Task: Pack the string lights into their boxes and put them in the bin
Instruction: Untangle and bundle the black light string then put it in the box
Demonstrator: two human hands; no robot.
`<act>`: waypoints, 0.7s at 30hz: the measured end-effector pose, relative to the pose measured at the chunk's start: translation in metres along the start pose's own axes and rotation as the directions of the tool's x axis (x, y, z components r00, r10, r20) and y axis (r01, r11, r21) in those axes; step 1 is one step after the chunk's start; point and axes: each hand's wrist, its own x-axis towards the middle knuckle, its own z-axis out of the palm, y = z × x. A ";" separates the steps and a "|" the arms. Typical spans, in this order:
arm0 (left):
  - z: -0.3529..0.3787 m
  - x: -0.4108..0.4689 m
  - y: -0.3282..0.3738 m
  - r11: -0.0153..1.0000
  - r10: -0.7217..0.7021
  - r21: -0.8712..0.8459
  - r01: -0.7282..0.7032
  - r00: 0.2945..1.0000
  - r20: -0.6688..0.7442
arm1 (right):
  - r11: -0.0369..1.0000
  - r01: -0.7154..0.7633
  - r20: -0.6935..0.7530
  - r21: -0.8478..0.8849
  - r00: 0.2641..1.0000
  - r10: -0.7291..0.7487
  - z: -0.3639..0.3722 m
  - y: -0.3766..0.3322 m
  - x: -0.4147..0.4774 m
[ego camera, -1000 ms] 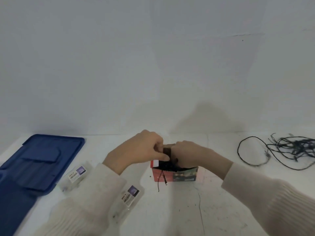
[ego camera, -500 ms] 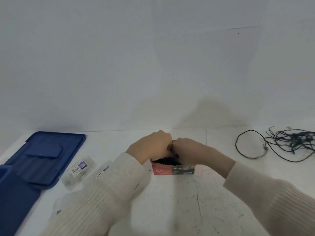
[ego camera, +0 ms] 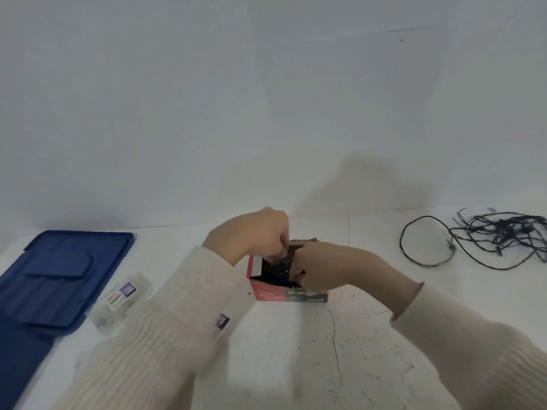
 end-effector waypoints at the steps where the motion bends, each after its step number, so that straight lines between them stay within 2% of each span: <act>1: -0.003 -0.003 0.002 0.999 0.016 0.044 -0.011 0.995 -0.100 | 1.000 -0.009 0.029 -0.003 1.000 0.010 -0.003 -0.002 0.001; 2: -0.003 -0.007 0.003 0.997 0.040 0.071 -0.029 0.987 -0.153 | 1.000 -0.021 0.048 0.005 0.999 0.021 -0.005 -0.003 0.000; 3: 0.000 -0.011 0.001 0.994 0.069 0.091 -0.056 0.987 -0.146 | 0.999 -0.029 0.043 0.028 0.999 0.028 -0.007 -0.003 -0.001; 5: 0.008 -0.014 -0.005 0.988 0.102 0.113 -0.103 0.995 0.020 | 0.990 -0.023 -0.045 0.137 0.999 0.029 -0.009 0.001 -0.008; 7: 0.020 -0.014 -0.006 0.988 0.149 0.032 -0.153 0.983 0.105 | 0.963 0.046 -0.230 0.265 0.973 0.017 -0.007 0.006 -0.016; 10: 0.044 -0.004 -0.002 0.980 0.188 -0.050 -0.191 0.980 -0.065 | 0.878 0.174 -0.514 0.445 0.853 0.092 0.001 0.013 -0.030; 12: 0.055 0.005 0.003 0.982 0.189 0.043 -0.185 0.970 -0.152 | 0.806 0.239 -0.629 0.541 0.752 0.199 0.008 0.028 -0.040; 14: 0.055 0.012 0.004 0.980 0.184 0.114 -0.163 0.962 -0.200 | 0.774 0.217 -0.677 0.595 0.655 0.336 0.015 0.054 -0.047; 16: 0.047 0.017 0.003 0.977 0.157 0.173 -0.121 0.965 -0.210 | 0.799 0.091 -0.694 0.594 0.559 0.453 0.020 0.089 -0.053; 17: 0.042 0.019 0.002 0.977 0.130 0.193 -0.089 0.969 -0.209 | 0.816 -0.016 -0.683 0.577 0.538 0.494 0.022 0.109 -0.057; 19: 0.033 0.022 0.001 0.980 0.069 0.196 -0.031 0.979 -0.192 | 0.831 -0.295 -0.610 0.472 0.571 0.549 0.025 0.146 -0.068; 21: 0.026 0.027 0.000 0.982 0.006 0.184 0.027 0.984 -0.176 | 0.753 -0.555 -0.468 0.354 0.592 0.656 0.026 0.171 -0.085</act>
